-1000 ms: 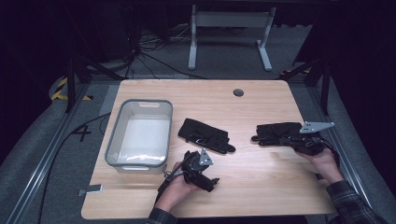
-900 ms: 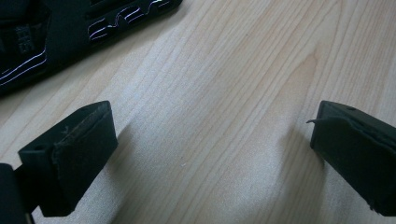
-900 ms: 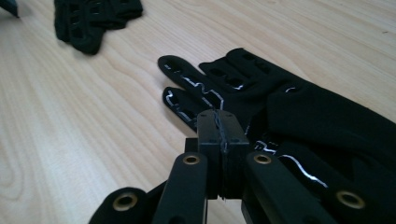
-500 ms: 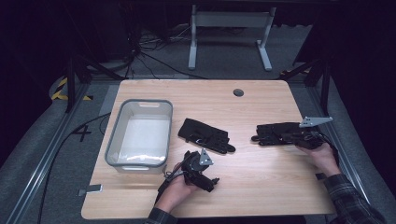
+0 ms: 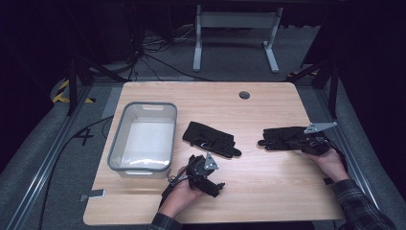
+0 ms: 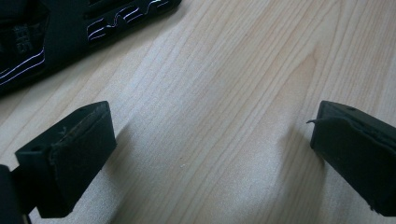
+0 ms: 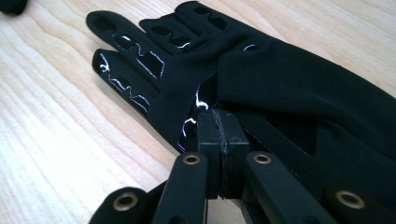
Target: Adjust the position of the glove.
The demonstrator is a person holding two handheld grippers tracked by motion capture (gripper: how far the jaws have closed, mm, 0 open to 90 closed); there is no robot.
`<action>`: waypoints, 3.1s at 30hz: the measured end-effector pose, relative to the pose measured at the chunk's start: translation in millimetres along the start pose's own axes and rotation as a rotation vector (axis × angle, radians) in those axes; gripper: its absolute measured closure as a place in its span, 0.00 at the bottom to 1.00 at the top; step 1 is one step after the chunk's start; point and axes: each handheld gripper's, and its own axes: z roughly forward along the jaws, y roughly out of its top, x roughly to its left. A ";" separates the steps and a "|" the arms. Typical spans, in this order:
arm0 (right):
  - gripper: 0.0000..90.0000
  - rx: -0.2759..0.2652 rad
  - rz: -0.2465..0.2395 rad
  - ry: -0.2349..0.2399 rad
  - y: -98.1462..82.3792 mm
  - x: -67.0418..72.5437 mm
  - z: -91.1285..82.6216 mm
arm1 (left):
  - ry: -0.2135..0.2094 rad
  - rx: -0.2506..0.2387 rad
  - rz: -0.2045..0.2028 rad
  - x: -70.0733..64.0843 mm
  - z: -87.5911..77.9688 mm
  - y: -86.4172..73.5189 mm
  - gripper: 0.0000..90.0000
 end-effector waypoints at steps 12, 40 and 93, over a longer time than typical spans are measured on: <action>1.00 0.009 -0.054 0.069 3.4 22.9 3.7 | -0.002 -0.001 0.000 0.1 -0.1 -0.1 0.00; 1.00 -0.044 -0.071 0.090 4.8 30.2 -19.3 | -0.004 0.001 0.001 -0.1 -0.4 -0.4 0.00; 1.00 0.087 -0.210 0.187 -18.9 88.8 -21.0 | -0.006 0.000 0.002 -0.1 0.3 0.2 0.00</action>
